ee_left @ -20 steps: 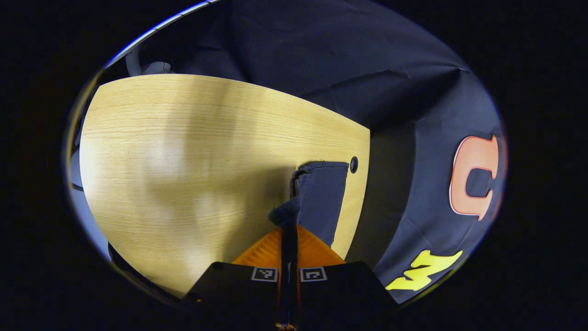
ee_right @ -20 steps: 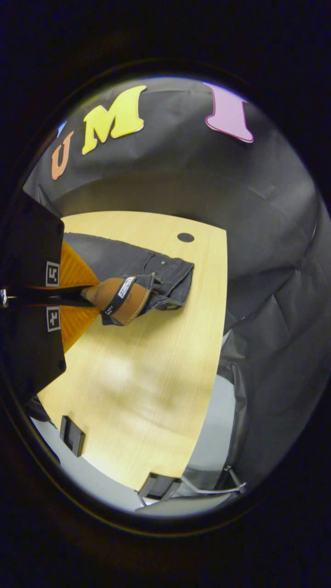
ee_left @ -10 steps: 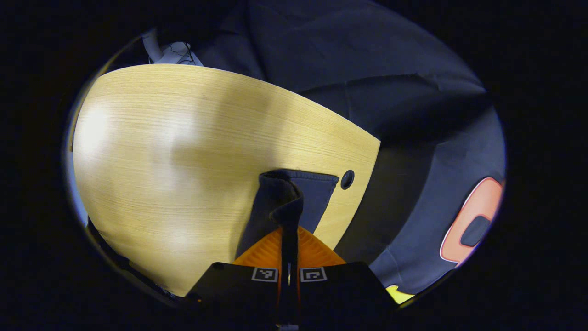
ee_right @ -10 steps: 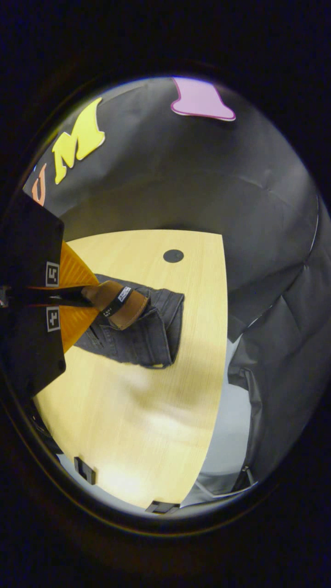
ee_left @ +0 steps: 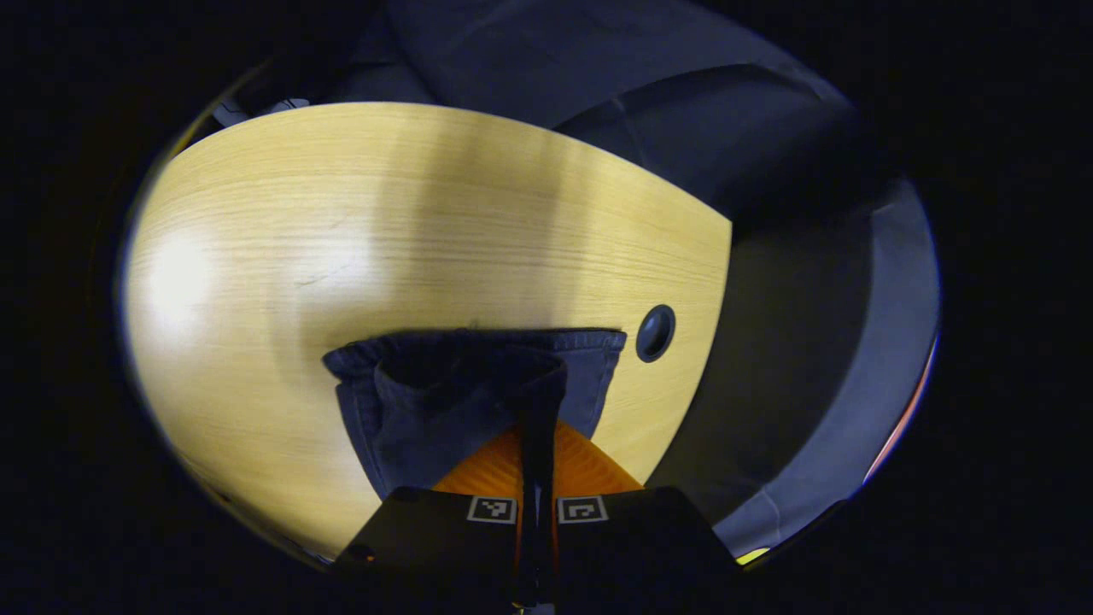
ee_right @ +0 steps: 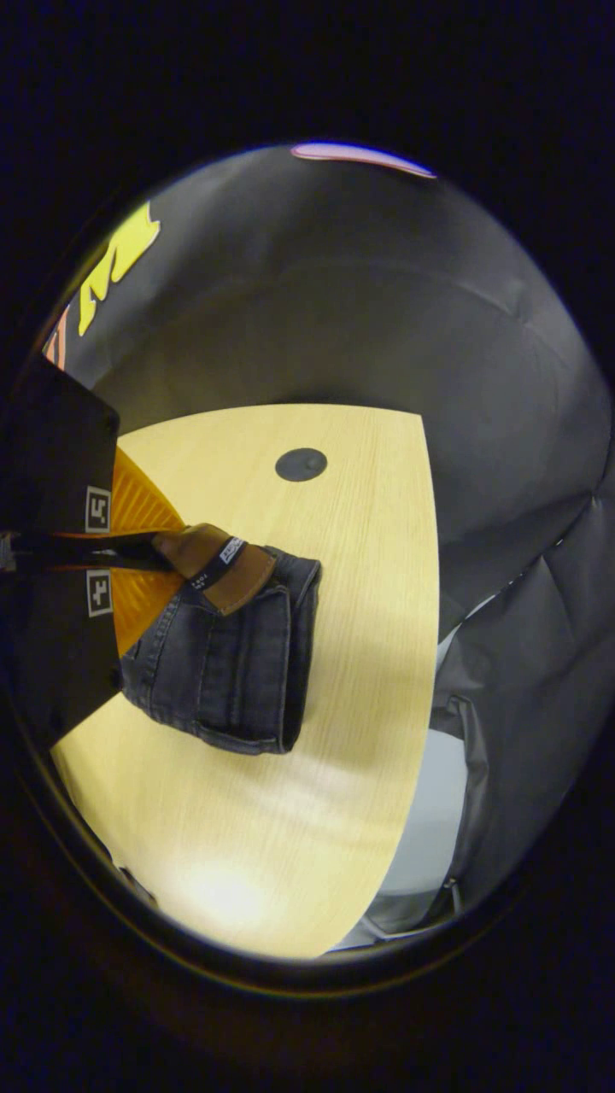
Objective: Grasp the waist and the cuffs of the jeans and fold them to make the two legs overlap; first hold the waist and fold one-third of the jeans toward the cuffs, then hold the cuffs and fold the remaining one-third in the same direction to finish folding.
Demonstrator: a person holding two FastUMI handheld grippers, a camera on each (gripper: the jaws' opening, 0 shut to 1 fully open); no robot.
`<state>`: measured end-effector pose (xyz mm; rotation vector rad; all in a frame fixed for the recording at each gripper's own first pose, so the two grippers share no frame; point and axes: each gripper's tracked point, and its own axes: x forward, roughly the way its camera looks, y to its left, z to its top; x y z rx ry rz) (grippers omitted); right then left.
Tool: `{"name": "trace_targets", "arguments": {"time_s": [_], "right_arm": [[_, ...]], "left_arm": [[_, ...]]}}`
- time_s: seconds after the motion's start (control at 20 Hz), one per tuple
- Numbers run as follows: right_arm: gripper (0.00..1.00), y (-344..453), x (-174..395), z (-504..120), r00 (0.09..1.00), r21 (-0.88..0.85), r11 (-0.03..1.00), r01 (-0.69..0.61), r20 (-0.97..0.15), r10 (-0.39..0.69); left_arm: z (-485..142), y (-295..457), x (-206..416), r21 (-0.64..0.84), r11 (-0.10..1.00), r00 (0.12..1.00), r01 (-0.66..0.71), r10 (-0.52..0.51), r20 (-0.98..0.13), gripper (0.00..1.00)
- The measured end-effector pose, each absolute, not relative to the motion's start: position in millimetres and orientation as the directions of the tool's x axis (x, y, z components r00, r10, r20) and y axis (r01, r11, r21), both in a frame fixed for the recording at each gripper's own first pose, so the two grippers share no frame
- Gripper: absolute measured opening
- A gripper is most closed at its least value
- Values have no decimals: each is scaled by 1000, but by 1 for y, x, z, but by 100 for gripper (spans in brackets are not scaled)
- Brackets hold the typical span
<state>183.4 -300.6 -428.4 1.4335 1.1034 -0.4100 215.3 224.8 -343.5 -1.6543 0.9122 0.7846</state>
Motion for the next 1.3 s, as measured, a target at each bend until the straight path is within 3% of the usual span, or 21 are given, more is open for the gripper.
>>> {"name": "trace_targets", "arguments": {"time_s": [0.15, 0.2, 0.25, 0.3, 0.35, 0.4, 0.45, 0.5, 0.55, 0.6, 0.75, 0.85, 0.95, 1.0, 1.05, 1.1, 1.15, 1.2, 1.3], "right_arm": [[1, -297, 192, -442, 474, 555, 164, 816, -803, 362], [8, -297, 192, -441, 474, 554, 162, 817, -804, 359], [2, -298, 194, -442, 473, 552, 165, 817, -806, 356], [11, -296, 194, -442, 473, 552, 169, 816, -807, 354], [15, -296, 195, -440, 475, 555, 173, 814, -807, 352], [22, -296, 197, -439, 478, 557, 174, 812, -806, 348], [19, -297, 201, -435, 503, 579, 167, 798, -793, 345], [45, -300, 203, -429, 519, 593, 172, 786, -786, 337], [46, -303, 206, -422, 539, 612, 174, 771, -774, 334], [60, -304, 208, -415, 563, 634, 177, 753, -760, 324], [84, -312, 208, -395, 601, 662, 232, 713, -747, 284], [80, -317, 201, -382, 620, 672, 274, 688, -741, 259], [84, -324, 188, -368, 631, 670, 337, 662, -740, 233], [77, -322, 180, -359, 638, 669, 388, 634, -736, 227], [85, -320, 171, -351, 647, 658, 462, 594, -733, 213], [78, -321, 160, -345, 656, 626, 550, 553, -734, 177], [78, -324, 149, -337, 671, 584, 637, 503, -728, 137], [87, -326, 139, -328, 699, 537, 720, 440, -708, 100], [87, -323, 126, -304, 764, 446, 837, 317, -643, 53]], "left_arm": [[-354, 226, 226, -479, -165, 504, -862, -177, -845, 8], [-353, 226, 226, -479, -152, 500, -865, -178, -847, 12], [-352, 226, 228, -486, -136, 504, -863, -179, -845, 24], [-349, 227, 228, -487, -110, 499, -866, -182, -847, 23], [-349, 226, 231, -496, -92, 504, -863, -183, -844, 44], [-346, 226, 233, -506, -78, 511, -859, -180, -840, 52], [-342, 227, 231, -497, -59, 499, -866, -175, -848, 64], [-341, 228, 230, -486, -47, 487, -872, -168, -857, 76], [-339, 228, 228, -481, -48, 482, -876, -164, -861, 88], [-336, 229, 226, -474, -56, 476, -879, -160, -865, 96], [-321, 241, 219, -474, -68, 479, -878, -124, -869, 99], [-307, 244, 215, -498, -57, 501, -865, -110, -859, 100], [-282, 242, 213, -529, -27, 529, -848, -105, -842, 99], [-267, 241, 213, -556, 3, 554, -831, -94, -827, 99], [-247, 233, 211, -585, 40, 581, -810, -76, -810, 99], [-224, 224, 216, -641, 82, 637, -763, -70, -768, 99], [-200, 214, 216, -677, 146, 675, -722, -69, -735, 99], [-179, 205, 211, -697, 226, 705, -680, -58, -707, 99], [-141, 180, 199, -714, 391, 761, -580, -53, -647, 99]]}}
